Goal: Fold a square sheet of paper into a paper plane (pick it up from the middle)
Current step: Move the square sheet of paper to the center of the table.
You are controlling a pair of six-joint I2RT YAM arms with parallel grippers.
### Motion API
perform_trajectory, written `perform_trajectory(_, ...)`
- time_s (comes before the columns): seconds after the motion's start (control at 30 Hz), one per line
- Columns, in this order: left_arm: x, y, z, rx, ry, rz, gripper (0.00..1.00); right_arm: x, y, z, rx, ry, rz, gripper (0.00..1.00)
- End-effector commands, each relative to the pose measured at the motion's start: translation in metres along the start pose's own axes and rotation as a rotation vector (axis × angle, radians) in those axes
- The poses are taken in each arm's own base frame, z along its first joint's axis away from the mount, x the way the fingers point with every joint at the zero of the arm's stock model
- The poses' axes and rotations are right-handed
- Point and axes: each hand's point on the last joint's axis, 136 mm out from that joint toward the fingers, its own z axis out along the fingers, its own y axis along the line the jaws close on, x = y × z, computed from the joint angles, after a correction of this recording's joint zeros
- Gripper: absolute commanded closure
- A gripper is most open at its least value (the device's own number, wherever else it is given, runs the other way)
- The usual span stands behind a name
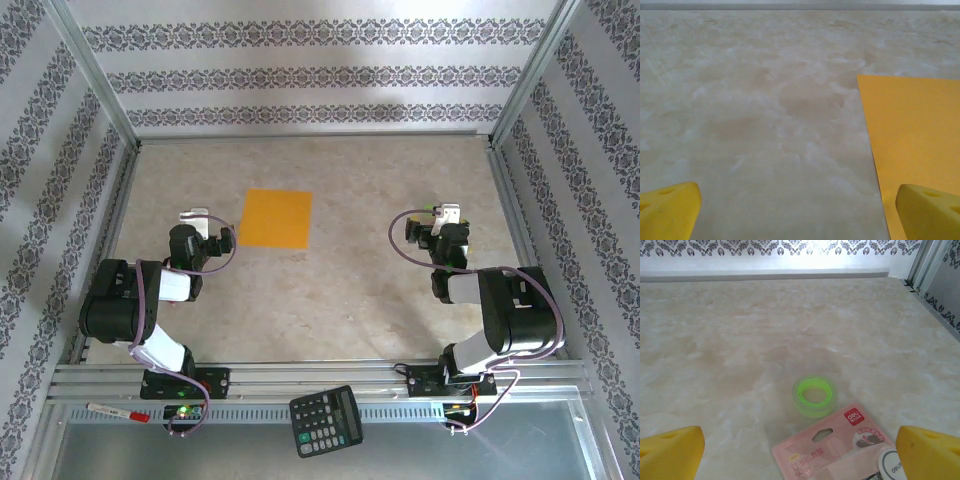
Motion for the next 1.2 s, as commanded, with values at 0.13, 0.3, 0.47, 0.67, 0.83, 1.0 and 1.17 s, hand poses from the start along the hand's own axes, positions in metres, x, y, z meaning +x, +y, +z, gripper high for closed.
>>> perform_trajectory(0.13,-0.017,0.002,0.0,0.0,-0.062,0.018,0.0,-0.014,0.001,0.004,-0.004,-0.044,-0.003,0.02)
perform_trajectory(0.3,-0.016,0.003,0.0,-0.002,-0.062,0.018,0.0,-0.014,0.001,0.004,-0.005,-0.043,-0.003,0.02)
perform_trajectory(0.47,-0.016,0.002,0.0,0.001,-0.061,0.018,0.0,-0.014,0.0,0.004,-0.01,-0.041,0.001,0.02)
perform_trajectory(0.67,-0.016,0.002,0.0,0.0,-0.062,0.017,0.0,-0.014,0.001,0.004,-0.016,-0.043,0.0,0.02)
perform_trajectory(0.83,-0.017,0.002,0.0,0.0,-0.063,0.017,0.0,-0.013,0.002,0.004,-0.018,-0.039,0.0,0.02)
perform_trajectory(1.0,-0.024,0.005,-0.007,-0.019,-0.087,0.009,0.0,-0.023,-0.001,0.0,0.008,-0.07,0.001,0.02)
perform_trajectory(1.17,-0.062,0.039,-0.034,-0.218,-0.059,-0.136,0.0,-0.073,-0.037,-0.039,0.195,-0.095,0.126,0.02)
